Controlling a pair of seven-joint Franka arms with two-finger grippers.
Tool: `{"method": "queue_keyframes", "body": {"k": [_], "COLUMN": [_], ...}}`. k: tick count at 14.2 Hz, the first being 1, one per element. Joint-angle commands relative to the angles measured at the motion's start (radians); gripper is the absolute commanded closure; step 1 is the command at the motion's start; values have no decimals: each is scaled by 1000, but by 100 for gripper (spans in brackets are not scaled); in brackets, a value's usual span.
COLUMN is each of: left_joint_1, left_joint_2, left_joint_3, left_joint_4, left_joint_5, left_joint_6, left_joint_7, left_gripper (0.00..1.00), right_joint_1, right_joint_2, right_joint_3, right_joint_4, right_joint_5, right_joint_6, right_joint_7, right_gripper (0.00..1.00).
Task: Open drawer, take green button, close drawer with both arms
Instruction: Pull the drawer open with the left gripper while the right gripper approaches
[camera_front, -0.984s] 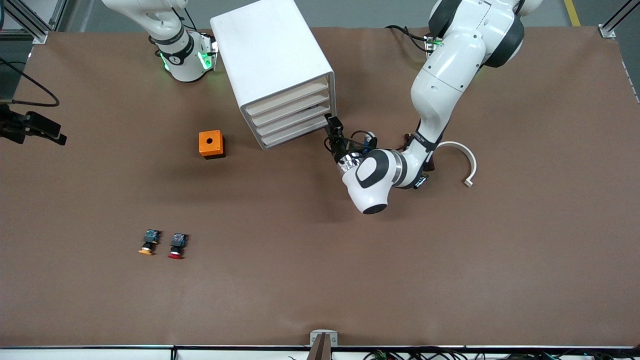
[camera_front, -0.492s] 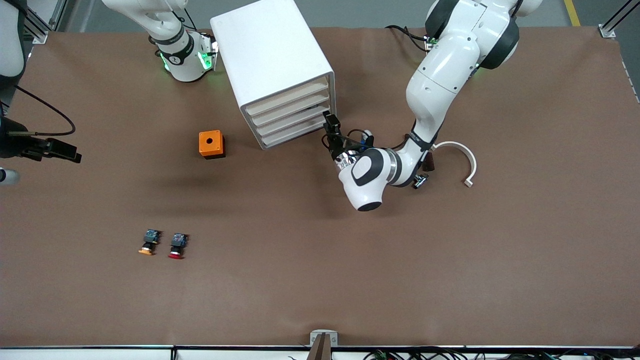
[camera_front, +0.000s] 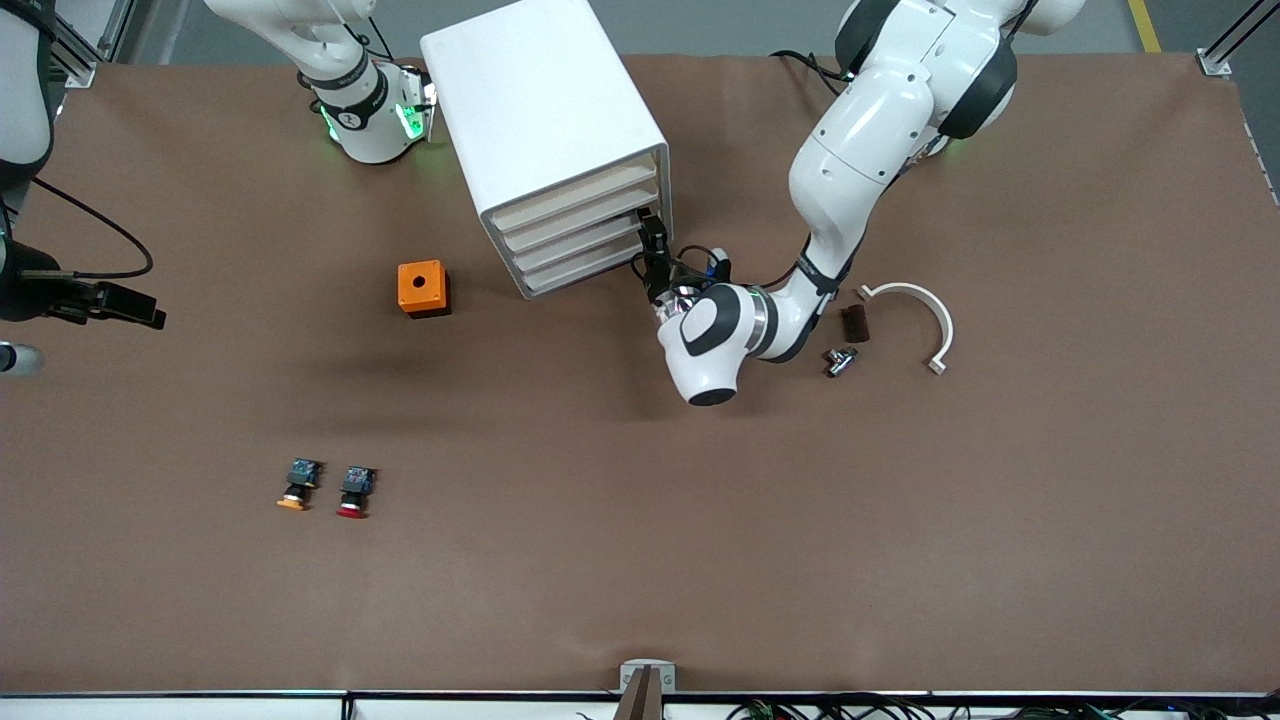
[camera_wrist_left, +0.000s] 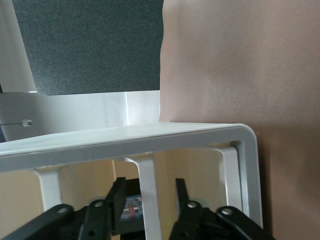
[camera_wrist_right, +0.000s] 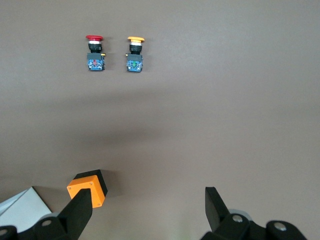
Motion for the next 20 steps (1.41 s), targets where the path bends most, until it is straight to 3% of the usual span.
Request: {"method": "queue_keyframes", "body": {"k": [1,11,15,18,20], "left_joint_1": [-21,-32,-15,34,68], "left_joint_2": [12,14,14,14,14], "left_joint_3": [5,5,6,8,11], "left_joint_4": [16,16,17,19,17], "left_joint_5": [-12,-22,-26,-35,-73], "left_joint_6": [-17,-17,-17,-15,-14], "left_joint_7": [-14,-23,-23,-23,-23], "left_gripper": [60,92,93,91,89], "right_joint_1": [14,21,86,154,232], "right_joint_2": [-1,-4,-4,-1,3], "right_joint_3": [8,5,8,8,8], "right_joint_4": [11,-16,-14,-12,-22], "right_joint_5": [24,75,78,170,176], "right_joint_6": [-45,-49,-48,-31,24], "right_joint_7": [161,219,387,551,671], "right_gripper": [0,0,0,0,0]}}
